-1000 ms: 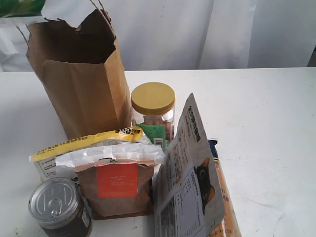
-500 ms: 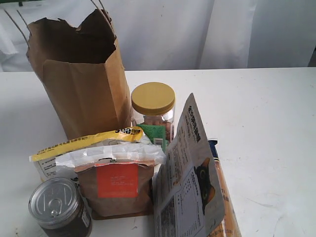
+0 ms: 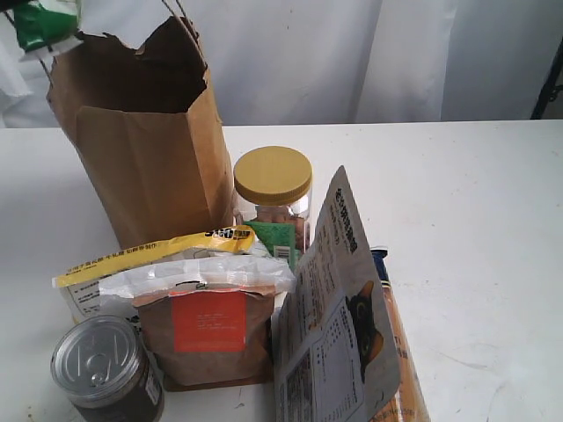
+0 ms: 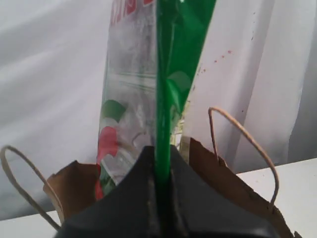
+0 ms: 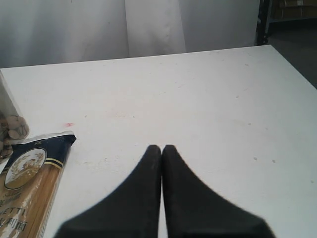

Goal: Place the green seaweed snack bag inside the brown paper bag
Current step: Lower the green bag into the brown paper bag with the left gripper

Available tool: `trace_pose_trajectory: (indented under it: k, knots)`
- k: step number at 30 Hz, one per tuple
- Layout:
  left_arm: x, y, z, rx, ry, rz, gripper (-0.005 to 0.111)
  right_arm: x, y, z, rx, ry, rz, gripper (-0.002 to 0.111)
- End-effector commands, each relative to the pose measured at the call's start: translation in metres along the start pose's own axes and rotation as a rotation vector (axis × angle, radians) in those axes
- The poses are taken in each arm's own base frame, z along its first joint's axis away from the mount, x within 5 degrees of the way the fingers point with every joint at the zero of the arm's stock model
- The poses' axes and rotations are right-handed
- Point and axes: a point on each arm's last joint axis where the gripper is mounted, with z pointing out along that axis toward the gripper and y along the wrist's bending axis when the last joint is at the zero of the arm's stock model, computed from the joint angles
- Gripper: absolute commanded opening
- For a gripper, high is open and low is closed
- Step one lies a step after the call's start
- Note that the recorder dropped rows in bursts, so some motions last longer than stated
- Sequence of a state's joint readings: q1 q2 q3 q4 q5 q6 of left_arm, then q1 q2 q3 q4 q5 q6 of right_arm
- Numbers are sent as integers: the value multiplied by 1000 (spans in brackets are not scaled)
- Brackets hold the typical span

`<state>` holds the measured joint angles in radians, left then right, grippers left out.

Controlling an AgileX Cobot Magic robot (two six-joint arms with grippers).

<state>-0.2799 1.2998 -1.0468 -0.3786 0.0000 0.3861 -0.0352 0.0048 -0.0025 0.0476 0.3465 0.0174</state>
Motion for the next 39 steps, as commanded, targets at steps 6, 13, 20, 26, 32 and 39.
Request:
trace_pose_trajectory:
  k: [6, 13, 20, 26, 32, 39]
  knots:
    - [13, 5, 22, -46, -35, -151, 0, 0, 0, 0, 4, -4, 0, 0]
    - [25, 5, 34, -52, -5, -165, 0, 0, 0, 0, 4, -4, 0, 0]
    - [30, 3, 40, -48, 5, -170, 0, 0, 0, 0, 4, -4, 0, 0]
    - [42, 3, 53, -48, 15, -180, 0, 0, 0, 0, 4, -4, 0, 0]
    - [45, 1, 58, -28, 5, -184, 0, 0, 0, 0, 4, -4, 0, 0]
    - [53, -1, 65, -2, 23, -195, 0, 0, 0, 0, 4, -4, 0, 0]
